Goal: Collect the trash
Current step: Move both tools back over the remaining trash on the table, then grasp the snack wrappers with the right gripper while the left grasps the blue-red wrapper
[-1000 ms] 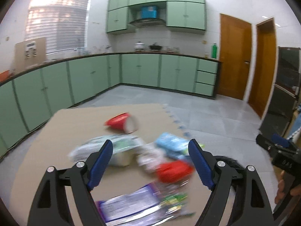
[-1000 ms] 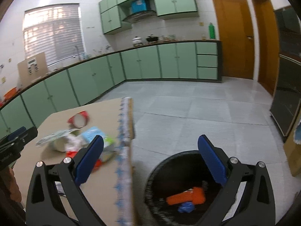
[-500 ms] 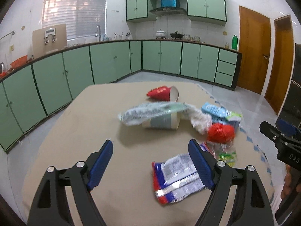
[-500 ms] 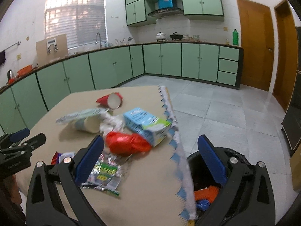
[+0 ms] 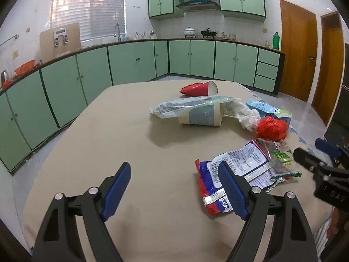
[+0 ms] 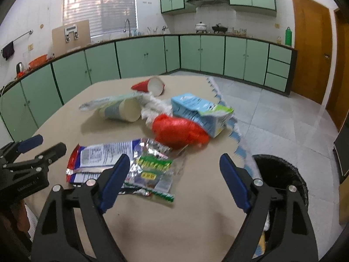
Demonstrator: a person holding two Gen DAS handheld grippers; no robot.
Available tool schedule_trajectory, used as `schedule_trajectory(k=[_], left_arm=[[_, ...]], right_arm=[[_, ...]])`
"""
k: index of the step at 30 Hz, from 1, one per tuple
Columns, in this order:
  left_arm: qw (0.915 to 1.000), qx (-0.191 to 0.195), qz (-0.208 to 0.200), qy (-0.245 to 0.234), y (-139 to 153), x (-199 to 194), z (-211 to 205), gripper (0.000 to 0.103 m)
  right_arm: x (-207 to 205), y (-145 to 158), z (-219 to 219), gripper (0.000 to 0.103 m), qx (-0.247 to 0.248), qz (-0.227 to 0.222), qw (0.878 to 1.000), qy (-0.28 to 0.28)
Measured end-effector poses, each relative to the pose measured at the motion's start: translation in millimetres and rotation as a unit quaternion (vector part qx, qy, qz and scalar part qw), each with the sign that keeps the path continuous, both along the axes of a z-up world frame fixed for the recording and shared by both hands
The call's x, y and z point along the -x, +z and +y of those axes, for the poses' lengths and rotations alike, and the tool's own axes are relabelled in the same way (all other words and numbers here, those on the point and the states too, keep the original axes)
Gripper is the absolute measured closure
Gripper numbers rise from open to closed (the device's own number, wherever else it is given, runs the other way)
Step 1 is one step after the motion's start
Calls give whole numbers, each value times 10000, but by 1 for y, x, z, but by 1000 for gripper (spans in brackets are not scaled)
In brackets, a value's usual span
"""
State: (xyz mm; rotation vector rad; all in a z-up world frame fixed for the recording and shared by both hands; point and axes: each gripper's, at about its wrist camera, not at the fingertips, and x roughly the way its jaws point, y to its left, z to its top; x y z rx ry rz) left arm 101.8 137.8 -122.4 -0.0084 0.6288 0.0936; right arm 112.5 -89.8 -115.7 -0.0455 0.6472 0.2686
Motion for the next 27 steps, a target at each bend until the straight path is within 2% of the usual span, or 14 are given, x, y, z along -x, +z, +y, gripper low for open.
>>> schedule_trajectory(k=[8, 14, 19, 23, 27], left_arm=[[9997, 184, 173, -66, -9, -4, 2, 23], [9987, 349, 338, -181, -15, -9, -2, 33], [9973, 462, 474, -315, -20, -11, -9, 41], [9960, 563, 551, -416, -22, -12, -12, 51], [9936, 757, 662, -508, -24, -14, -13, 65]], right_arm=[[-17, -15, 3, 33, -34, 455, 9990, -22], [-20, -20, 5, 42, 32, 598, 9982, 46], [-19, -25, 6, 63, -21, 745, 9970, 208], [-17, -21, 8, 86, -2, 746, 9967, 327], [-14, -17, 3, 90, -96, 744, 9963, 409]])
